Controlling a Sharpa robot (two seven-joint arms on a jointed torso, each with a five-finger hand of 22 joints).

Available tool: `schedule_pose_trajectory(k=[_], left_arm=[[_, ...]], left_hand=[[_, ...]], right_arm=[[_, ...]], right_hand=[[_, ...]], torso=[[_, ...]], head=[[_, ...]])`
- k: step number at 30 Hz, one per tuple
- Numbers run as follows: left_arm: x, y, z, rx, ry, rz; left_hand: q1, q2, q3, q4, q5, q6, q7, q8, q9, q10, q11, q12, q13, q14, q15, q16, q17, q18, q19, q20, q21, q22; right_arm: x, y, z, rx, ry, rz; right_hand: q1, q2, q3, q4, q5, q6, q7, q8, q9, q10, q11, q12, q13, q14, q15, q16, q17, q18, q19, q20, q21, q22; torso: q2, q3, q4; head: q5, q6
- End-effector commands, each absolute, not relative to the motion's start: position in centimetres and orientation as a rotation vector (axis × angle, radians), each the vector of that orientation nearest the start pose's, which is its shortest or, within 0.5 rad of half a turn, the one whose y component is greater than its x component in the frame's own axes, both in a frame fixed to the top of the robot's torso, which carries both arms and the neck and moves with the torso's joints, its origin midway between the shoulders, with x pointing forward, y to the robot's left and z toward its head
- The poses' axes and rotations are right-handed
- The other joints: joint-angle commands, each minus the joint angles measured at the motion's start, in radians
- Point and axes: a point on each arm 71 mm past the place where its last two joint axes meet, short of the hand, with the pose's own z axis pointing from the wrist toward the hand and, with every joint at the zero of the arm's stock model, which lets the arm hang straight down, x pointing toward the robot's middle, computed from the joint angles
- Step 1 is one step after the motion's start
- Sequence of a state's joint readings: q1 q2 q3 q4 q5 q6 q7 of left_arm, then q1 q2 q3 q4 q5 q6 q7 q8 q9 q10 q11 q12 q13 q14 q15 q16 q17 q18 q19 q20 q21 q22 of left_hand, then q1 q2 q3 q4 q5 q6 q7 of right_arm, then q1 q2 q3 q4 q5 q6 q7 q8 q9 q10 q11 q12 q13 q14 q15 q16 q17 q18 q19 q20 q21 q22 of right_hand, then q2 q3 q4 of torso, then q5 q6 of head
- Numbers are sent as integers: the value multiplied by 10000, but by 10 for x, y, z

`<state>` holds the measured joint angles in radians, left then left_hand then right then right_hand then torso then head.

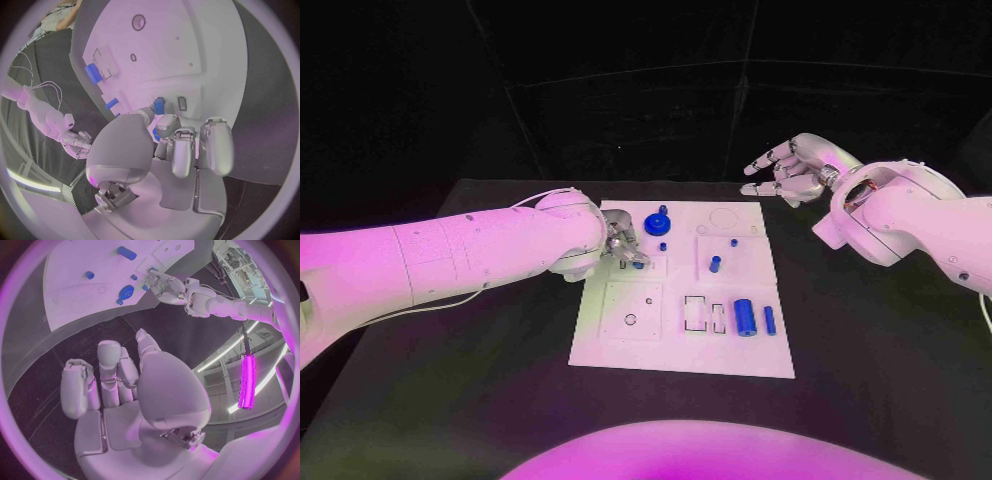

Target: Assemble the parts on the task board

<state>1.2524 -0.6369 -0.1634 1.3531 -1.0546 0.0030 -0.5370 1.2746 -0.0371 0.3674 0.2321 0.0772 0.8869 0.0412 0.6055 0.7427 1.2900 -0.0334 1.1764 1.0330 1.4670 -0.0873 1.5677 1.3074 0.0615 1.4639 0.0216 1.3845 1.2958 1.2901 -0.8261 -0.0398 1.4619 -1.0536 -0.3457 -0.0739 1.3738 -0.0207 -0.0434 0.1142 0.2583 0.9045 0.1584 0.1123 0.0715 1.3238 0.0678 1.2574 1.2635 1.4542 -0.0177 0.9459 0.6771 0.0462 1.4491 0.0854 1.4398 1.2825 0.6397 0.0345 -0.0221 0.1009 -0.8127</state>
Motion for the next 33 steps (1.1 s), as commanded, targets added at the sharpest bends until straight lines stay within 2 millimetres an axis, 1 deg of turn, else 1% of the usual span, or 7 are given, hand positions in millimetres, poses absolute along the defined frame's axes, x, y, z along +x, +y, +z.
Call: schedule_pose_trajectory(k=[1,7,16,21,27,31,33], left_arm=[[497,166,-253,-1513,23433,-3388],[500,165,-253,-1472,23523,-3327],[502,165,-254,-1489,23615,-3285],[503,165,-254,-1511,23620,-3256],[505,167,-254,-1626,23532,-3222],[506,169,-254,-1731,23444,-3192],[506,169,-254,-1774,23409,-3178]], left_hand=[[-145,1,1243,-1144,-8,83,-34,30,1,90,2,-44,-16,1038,-60,31,2634,-46,232,-64,-33,-2],[-390,0,1251,-1017,-19,155,-62,115,90,123,-17,-11,18,1038,-73,31,2634,-50,242,-71,-22,27],[-981,-141,921,-705,-55,274,-114,303,273,159,-56,21,34,1038,-104,31,2634,-55,252,-99,-17,62],[-1282,-201,543,-515,-66,302,-137,386,366,160,-75,21,12,1038,-120,31,2634,-56,255,-114,-19,77],[-1682,-329,-148,-204,-78,326,-143,466,463,154,-81,20,-18,1038,-126,31,2634,-58,259,-124,-28,93],[-2005,-396,-666,112,-89,335,-133,488,500,143,-73,15,-46,1038,-122,31,2634,-58,261,-125,-34,102],[-2122,-434,-962,269,-88,347,-147,516,529,127,-80,-8,-98,1038,-128,31,2634,-59,264,-127,-32,113]], right_arm=[[515,-214,-144,2129,16487,8072],[515,-214,-144,2125,16502,8074],[515,-214,-144,2127,16518,8066],[515,-214,-144,2116,16514,8078],[515,-214,-144,2119,16490,8078],[515,-214,-144,2124,16483,8074],[515,-214,-144,2124,16485,8073]], right_hand=[[46,53,-51,-12,-16,-50,-13,43,-3,41,-18,-62,-16,-12,-8,-12,-9,128,-63,18,-37,-10],[46,53,-51,-12,-16,-50,-13,43,-3,41,-18,-62,-16,-12,-8,-12,-9,128,-63,18,-37,-10],[44,57,-65,-3,-31,-54,-14,45,-3,37,-18,-71,-27,-12,-9,-13,-11,129,-65,18,-41,-17],[19,48,-99,21,-52,-62,-13,47,-5,28,-15,-85,-44,-12,-8,-15,-14,133,-73,18,-52,-37],[-17,40,-144,58,-66,-72,-12,50,-6,12,-13,-109,-70,-11,-6,-12,-9,138,-82,18,-66,-60],[-88,45,-225,139,-110,-96,-8,53,-9,1,-9,-123,-90,-11,-3,-12,-11,144,-96,21,-88,-97],[-159,71,-301,232,-255,-107,-7,62,-9,0,-5,-124,-101,-12,0,-16,-16,145,-96,24,-94,-101]], torso=[[3,0,-14],[2,-1,-9],[2,-3,0],[2,-7,-3],[2,-1,6],[0,-2,3],[4,-5,-1]], head=[[-5,-2],[-33,-13],[-55,-27],[-62,-25],[-70,-14],[-84,0],[-110,-15]])
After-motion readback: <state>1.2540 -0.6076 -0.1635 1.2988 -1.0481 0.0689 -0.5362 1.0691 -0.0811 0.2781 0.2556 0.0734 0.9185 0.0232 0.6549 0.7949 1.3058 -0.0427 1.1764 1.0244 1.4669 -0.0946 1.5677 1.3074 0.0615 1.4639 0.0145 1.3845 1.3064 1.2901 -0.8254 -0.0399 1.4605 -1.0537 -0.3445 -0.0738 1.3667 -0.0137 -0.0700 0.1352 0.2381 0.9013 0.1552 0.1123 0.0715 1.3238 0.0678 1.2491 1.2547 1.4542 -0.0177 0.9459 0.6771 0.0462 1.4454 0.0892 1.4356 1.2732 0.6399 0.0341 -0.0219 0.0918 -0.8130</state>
